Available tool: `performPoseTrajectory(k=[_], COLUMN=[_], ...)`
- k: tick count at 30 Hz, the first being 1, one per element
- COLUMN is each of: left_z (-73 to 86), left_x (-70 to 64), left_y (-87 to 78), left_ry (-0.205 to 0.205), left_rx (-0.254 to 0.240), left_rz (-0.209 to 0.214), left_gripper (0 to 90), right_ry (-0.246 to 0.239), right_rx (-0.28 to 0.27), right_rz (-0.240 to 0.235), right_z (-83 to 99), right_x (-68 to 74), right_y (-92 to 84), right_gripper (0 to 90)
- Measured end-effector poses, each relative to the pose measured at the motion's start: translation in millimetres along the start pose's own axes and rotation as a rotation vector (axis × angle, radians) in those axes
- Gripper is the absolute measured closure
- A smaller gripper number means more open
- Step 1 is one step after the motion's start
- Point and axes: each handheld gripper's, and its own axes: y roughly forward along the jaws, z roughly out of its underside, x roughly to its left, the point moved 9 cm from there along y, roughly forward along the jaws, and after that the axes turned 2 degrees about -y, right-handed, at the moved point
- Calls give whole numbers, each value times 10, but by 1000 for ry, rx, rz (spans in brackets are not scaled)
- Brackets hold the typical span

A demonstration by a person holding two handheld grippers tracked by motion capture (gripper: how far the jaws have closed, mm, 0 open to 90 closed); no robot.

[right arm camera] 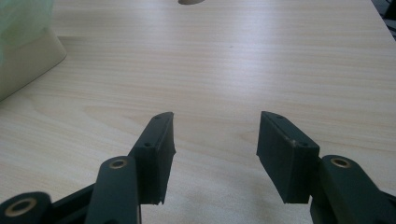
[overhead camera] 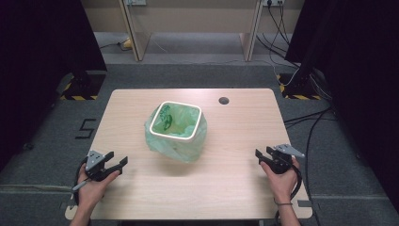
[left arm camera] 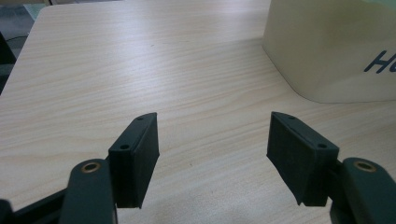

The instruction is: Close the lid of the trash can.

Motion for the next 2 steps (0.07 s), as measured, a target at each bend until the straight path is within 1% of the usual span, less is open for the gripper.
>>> performPoseTrajectory(k=[2], left_z=[1], left_x=[-1], left_y=[3], left_ry=[-3], left_rx=[2], left_rz=[3], left_gripper=[332], right_ry=[0], right_rx=[-4], right_rz=[-1], right_z=[-8], right_x=[4], right_y=[2], right_gripper=[458])
